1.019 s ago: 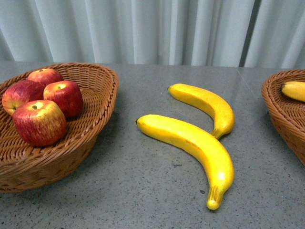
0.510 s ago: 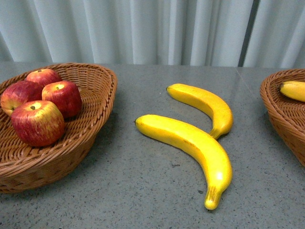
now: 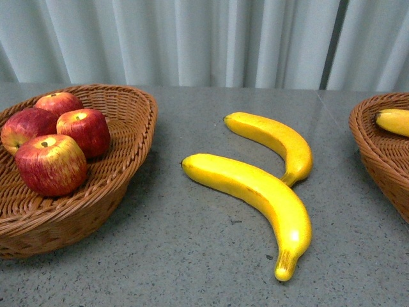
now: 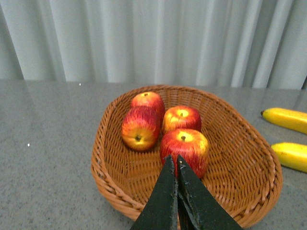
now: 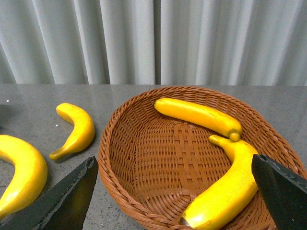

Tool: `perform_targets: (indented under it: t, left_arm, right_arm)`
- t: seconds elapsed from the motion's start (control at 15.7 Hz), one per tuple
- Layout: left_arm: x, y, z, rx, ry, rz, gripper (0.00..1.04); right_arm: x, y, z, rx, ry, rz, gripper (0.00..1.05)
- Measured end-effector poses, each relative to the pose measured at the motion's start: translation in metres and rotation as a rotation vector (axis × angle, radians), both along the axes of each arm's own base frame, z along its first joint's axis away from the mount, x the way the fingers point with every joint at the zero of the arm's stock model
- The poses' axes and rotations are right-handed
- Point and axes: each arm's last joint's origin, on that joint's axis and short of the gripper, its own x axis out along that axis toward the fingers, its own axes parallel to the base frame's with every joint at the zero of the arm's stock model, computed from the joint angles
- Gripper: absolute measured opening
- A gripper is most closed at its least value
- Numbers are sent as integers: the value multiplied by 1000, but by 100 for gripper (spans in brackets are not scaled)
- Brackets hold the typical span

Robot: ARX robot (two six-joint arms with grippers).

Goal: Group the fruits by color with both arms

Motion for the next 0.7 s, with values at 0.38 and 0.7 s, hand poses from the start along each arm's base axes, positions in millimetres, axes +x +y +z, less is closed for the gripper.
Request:
perform_targets:
  t: [0.38,0.7]
  left_arm:
    - [-11,0,-7,0,6,0,2]
    - [-18,0,-9,-1,7,0,2]
  right_arm:
    - [0,0,0,0,0,0,98]
    - [0,0,0,0,0,0,98]
